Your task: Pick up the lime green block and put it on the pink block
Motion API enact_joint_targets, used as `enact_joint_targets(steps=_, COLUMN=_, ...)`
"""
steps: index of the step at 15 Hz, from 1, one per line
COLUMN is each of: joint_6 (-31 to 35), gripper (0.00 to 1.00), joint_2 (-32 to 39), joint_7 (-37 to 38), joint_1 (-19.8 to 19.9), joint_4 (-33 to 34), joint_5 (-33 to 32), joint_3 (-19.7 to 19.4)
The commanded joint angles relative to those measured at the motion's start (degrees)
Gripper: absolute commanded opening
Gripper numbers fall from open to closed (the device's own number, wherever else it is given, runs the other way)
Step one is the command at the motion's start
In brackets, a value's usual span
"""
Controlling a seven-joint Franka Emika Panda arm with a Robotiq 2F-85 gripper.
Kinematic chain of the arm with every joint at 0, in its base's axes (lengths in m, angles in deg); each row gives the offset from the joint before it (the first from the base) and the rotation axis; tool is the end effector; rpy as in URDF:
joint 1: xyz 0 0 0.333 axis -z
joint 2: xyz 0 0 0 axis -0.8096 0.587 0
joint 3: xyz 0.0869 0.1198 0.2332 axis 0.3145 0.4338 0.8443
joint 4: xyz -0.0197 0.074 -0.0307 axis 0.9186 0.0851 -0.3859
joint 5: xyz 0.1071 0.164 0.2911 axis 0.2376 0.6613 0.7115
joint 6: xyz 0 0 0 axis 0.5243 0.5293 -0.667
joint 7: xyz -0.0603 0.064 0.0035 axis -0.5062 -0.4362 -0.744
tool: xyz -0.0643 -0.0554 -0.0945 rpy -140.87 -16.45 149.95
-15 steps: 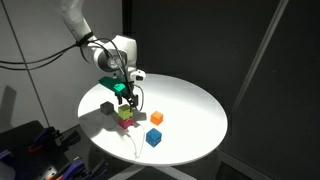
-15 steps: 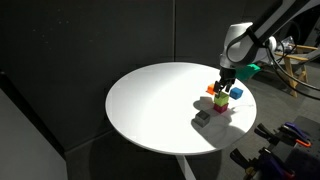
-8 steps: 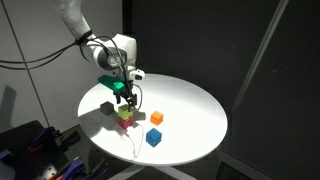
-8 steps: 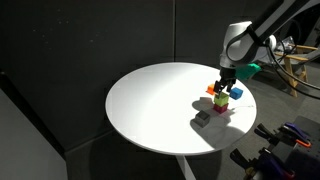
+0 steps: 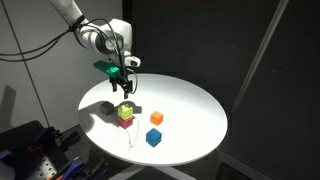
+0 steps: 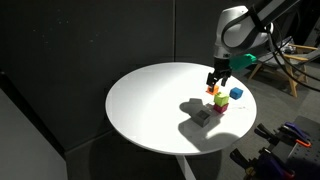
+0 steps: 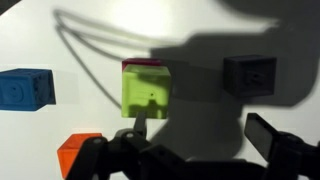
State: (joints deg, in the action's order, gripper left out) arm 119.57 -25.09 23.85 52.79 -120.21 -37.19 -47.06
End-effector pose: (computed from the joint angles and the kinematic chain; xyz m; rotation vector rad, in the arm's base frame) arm 0.4672 0.0024 0.2403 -3.1299 0.0757 0.0947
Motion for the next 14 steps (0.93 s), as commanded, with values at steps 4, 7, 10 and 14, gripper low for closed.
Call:
enact_joint_targets(steps=4, joint_6=-4.5, gripper=1.00, joint_2=-7.8, joint_7=1.8, joint_1=-0.2, joint_4=-1.4, joint_5=-0.8, joint_3=1.0)
enact_joint_targets(steps=7, joint_6=-6.3, gripper=1.00, joint_2=-11.1, joint_7=0.8, joint_1=0.2, joint_4=-2.6, joint_5=-0.5, joint_3=0.9)
enact_joint_targets(steps=10, joint_6=-7.5, gripper=1.00, joint_2=-12.9, joint_7=0.7, joint_1=0.4, joint_4=-3.1, joint_5=-0.8, joint_3=0.8)
enact_joint_targets(steps=14, joint_6=-7.3, gripper=1.00, joint_2=-11.9, joint_7=0.3, joint_1=0.3, joint_4=-2.2, joint_5=0.0, joint_3=1.0)
